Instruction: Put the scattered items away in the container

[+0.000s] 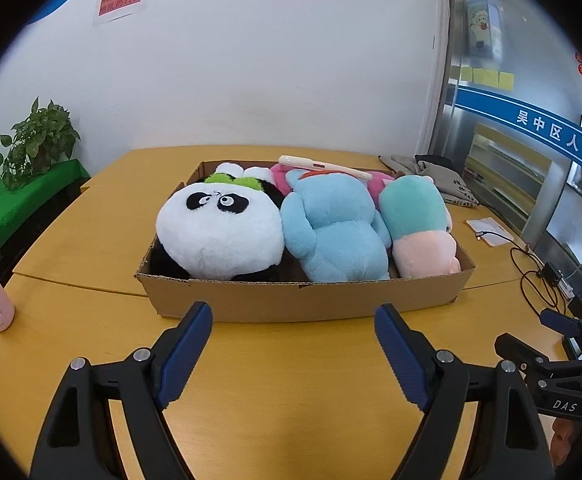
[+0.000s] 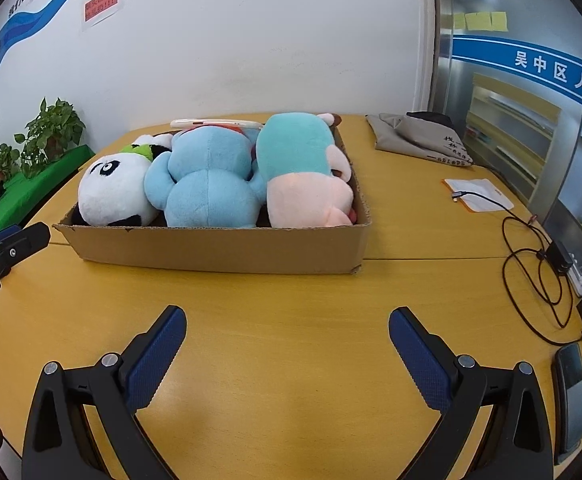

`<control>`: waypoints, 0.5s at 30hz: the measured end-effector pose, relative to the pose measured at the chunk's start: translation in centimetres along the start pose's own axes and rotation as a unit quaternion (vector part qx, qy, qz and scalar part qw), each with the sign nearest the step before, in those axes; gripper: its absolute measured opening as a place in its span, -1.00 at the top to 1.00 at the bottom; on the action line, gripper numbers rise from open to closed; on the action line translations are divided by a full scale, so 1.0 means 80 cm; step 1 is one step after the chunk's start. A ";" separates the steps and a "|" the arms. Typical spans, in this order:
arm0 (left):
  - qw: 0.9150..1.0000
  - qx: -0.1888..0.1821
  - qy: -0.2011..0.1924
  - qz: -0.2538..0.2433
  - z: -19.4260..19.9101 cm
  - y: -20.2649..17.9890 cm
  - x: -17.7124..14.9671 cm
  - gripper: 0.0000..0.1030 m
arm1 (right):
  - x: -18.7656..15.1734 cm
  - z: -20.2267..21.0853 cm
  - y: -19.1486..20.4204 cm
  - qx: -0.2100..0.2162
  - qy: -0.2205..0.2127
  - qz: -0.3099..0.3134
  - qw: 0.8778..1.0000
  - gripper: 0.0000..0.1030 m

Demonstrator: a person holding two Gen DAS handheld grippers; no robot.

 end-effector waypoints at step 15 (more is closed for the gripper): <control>1.000 -0.011 0.009 -0.005 -0.022 -0.003 -0.010 -0.63 | 0.012 -0.011 0.015 -0.005 -0.011 0.011 1.000 -1.00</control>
Point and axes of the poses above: each gripper's, at about its wrist camera, not at the fingertips, and z roughly against the way its jaws point, y to its left, x to its top, the point moved 7 cm from there along -z, roughly the way its jaws point, and after that the axes turned 11 degrees about -y, right-handed, at the moved point
